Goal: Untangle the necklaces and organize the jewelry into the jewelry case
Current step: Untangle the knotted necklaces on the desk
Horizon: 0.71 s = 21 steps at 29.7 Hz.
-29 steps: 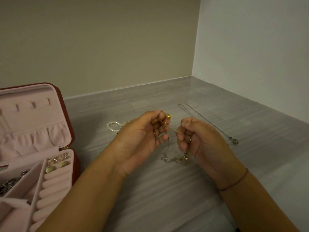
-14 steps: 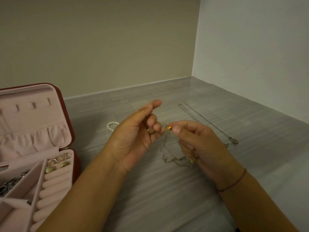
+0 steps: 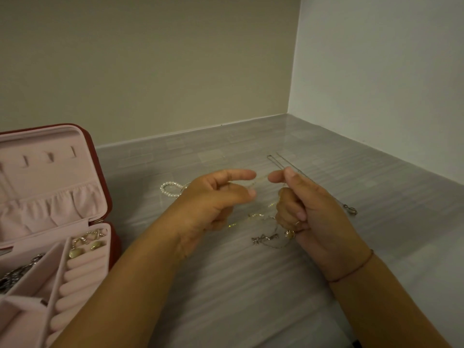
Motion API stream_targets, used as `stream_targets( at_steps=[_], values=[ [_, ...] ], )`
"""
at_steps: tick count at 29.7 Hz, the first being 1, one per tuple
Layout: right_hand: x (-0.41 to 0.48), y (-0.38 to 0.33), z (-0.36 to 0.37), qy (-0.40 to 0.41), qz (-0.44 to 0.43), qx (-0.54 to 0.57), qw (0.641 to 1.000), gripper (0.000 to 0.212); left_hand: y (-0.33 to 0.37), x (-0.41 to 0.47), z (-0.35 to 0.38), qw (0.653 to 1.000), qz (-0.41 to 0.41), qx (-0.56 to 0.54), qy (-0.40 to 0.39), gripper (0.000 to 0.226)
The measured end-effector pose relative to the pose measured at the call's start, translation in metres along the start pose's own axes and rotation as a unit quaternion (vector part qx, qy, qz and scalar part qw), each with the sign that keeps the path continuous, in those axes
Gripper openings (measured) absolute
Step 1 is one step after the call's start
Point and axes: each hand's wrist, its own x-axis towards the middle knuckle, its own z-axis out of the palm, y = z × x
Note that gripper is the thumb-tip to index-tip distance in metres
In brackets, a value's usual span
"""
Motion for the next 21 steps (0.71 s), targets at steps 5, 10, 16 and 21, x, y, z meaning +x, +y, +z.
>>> stream_targets(
  at_steps=[5,10,16,21],
  values=[
    [-0.001,-0.002,0.001,-0.016,0.011,-0.017,1.000,0.032,0.000,-0.006,0.009,0.989,-0.013,0.140,-0.047,0.029],
    [-0.001,-0.004,0.003,-0.026,0.013,-0.018,0.999,0.033,0.002,-0.009,0.013,0.990,-0.024,0.120,-0.064,0.012],
    [0.001,-0.001,-0.001,-0.001,-0.004,-0.028,1.000,0.027,0.000,-0.001,0.004,0.999,-0.036,-0.001,-0.005,0.007],
    [0.003,0.003,-0.001,0.057,-0.043,-0.077,0.994,0.026,0.001,0.002,-0.003,0.983,-0.049,-0.171,-0.039,0.006]
  ],
)
